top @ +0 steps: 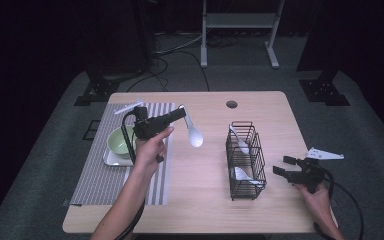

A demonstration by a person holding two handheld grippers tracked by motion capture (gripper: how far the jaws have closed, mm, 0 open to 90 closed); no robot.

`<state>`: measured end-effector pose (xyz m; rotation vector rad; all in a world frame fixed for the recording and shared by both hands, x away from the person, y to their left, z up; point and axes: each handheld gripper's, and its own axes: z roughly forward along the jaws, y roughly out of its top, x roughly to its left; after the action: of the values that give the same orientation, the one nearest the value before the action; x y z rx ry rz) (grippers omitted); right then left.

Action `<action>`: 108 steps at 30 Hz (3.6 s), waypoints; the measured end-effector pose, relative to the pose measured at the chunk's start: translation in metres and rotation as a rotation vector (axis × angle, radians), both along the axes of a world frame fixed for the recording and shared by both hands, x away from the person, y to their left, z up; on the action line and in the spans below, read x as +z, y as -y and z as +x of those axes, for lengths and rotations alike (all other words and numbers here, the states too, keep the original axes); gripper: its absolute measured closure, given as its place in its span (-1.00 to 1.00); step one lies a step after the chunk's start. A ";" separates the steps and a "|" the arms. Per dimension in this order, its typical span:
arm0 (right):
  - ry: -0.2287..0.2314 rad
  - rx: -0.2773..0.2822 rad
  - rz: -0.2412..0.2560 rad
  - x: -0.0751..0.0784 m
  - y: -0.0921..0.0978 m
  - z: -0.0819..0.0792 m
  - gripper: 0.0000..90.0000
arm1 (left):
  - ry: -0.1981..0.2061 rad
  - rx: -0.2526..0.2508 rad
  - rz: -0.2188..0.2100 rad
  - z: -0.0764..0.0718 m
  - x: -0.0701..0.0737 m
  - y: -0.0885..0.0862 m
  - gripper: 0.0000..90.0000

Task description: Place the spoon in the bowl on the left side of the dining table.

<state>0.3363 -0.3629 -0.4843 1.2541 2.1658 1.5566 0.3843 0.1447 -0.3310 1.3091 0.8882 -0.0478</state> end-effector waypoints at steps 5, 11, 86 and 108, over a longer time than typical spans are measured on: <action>-0.002 0.000 -0.001 0.000 0.000 0.000 -0.62 | -0.003 0.019 0.004 0.002 -0.002 -0.006 0.89; -0.004 0.000 -0.002 0.000 0.000 0.000 -0.62 | -0.011 0.038 0.002 0.005 -0.005 -0.015 0.89; -0.028 0.014 0.001 -0.001 0.000 0.001 -0.62 | -0.076 0.239 -0.030 0.017 -0.030 -0.110 0.89; -0.028 0.014 0.006 -0.001 0.000 0.001 -0.62 | -0.105 0.298 -0.031 0.020 -0.039 -0.133 0.89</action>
<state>0.3378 -0.3631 -0.4854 1.2727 2.1932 1.5606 0.4041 0.2781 -0.3703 1.1421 1.1598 0.1032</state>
